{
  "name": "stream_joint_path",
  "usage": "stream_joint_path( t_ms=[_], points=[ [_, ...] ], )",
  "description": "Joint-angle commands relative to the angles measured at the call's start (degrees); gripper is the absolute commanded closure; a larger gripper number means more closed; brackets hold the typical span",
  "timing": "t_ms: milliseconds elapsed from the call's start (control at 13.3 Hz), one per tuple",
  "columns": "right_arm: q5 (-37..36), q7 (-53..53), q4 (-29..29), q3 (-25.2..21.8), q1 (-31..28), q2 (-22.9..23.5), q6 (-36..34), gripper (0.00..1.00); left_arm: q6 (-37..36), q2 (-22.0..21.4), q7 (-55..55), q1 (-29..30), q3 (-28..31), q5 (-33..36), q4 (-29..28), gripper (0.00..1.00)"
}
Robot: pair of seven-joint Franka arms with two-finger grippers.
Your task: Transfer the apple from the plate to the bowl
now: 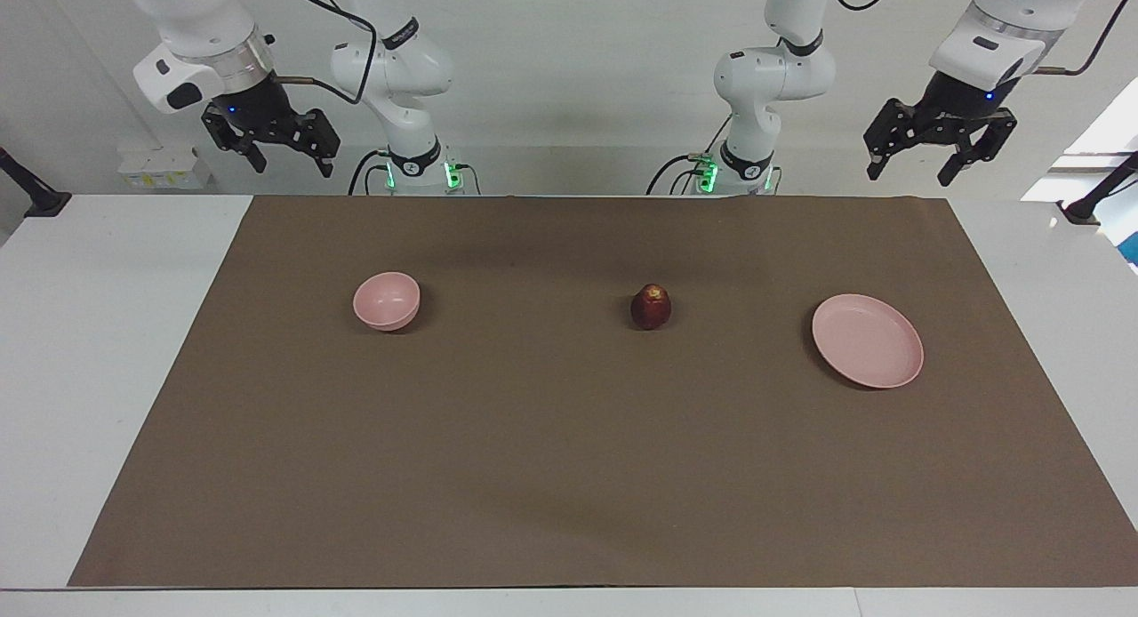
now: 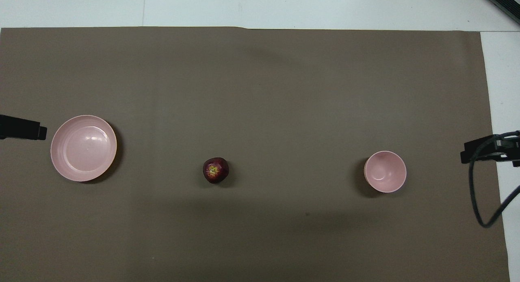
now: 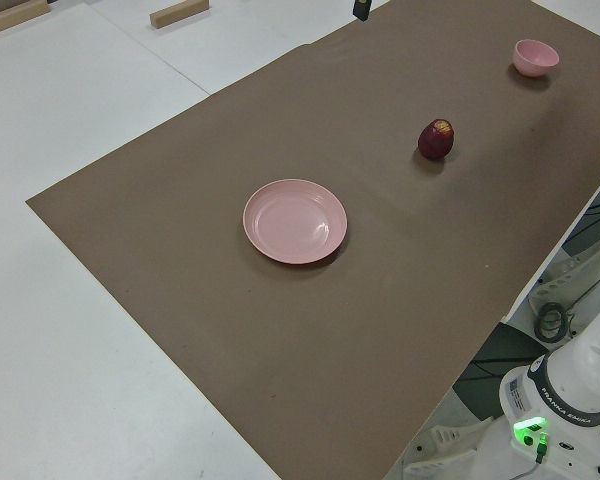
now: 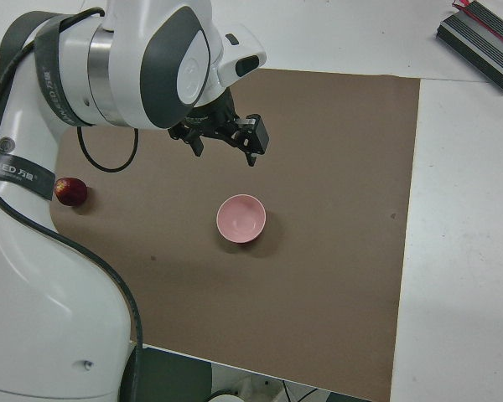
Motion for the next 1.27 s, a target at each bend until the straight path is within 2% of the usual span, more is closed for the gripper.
stream_joint_path(
  t_ms=[0, 300, 675, 975, 1200],
  points=[
    [1.3, -1.1, 0.0, 0.3, -0.8, -0.2, -0.4, 0.00, 0.5, -2.8, -0.2, -2.2, 0.6, 0.5, -4.1, 0.00],
    [1.3, -1.1, 0.0, 0.3, -0.8, -0.2, -0.4, 0.00, 1.4, -3.2, -2.1, -5.3, 0.6, 0.5, -6.8, 0.00],
    [1.3, -1.1, 0.0, 0.3, -0.8, -0.2, -0.4, 0.00, 8.6, -7.3, -7.7, -11.8, 0.6, 0.4, -17.4, 0.00],
    [1.3, -1.1, 0.0, 0.3, -0.8, -0.2, -0.4, 0.00, 17.2, -7.3, -16.6, -18.6, 0.6, 0.3, -25.8, 0.00],
    [1.3, -1.1, 0.0, 0.3, -0.8, -0.2, -0.4, 0.00, 22.6, -7.2, -19.9, -21.4, 0.5, 0.2, -30.8, 0.00]
  ],
)
